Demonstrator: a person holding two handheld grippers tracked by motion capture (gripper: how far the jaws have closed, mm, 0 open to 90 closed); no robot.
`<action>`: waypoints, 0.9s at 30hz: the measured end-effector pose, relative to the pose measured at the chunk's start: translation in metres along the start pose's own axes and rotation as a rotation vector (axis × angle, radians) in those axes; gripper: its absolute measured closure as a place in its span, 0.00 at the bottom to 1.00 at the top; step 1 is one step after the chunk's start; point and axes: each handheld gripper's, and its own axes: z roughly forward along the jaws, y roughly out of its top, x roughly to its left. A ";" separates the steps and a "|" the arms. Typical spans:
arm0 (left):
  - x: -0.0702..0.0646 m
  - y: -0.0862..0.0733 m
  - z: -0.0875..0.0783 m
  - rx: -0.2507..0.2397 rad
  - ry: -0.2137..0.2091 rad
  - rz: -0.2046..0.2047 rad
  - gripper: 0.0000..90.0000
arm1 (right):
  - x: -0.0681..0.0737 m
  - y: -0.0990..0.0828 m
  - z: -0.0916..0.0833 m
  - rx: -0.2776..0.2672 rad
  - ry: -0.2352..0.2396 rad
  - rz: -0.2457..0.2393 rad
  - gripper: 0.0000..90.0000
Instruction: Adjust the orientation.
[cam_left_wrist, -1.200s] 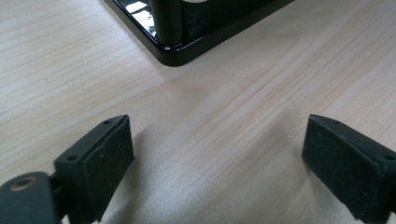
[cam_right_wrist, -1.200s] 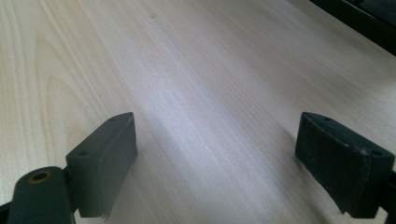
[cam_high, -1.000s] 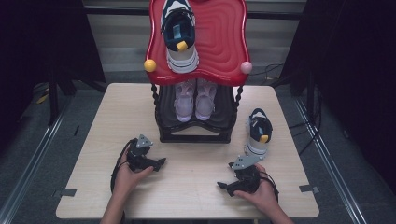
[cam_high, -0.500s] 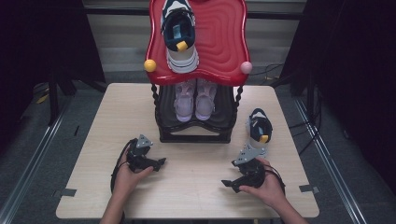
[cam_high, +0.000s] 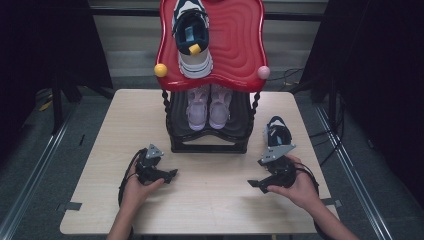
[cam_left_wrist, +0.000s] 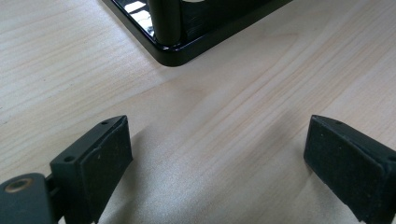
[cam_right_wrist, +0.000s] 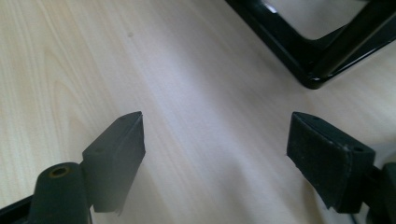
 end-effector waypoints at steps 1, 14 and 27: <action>0.000 0.000 0.000 0.000 0.000 0.000 0.08 | -0.005 0.004 -0.004 0.004 -0.015 -0.009 0.21; 0.000 0.000 0.000 0.000 0.000 0.000 0.08 | -0.037 0.020 -0.023 -0.005 -0.101 -0.001 0.21; 0.000 0.000 0.000 0.000 0.000 0.000 0.08 | -0.063 0.011 -0.030 0.019 -0.198 0.028 0.22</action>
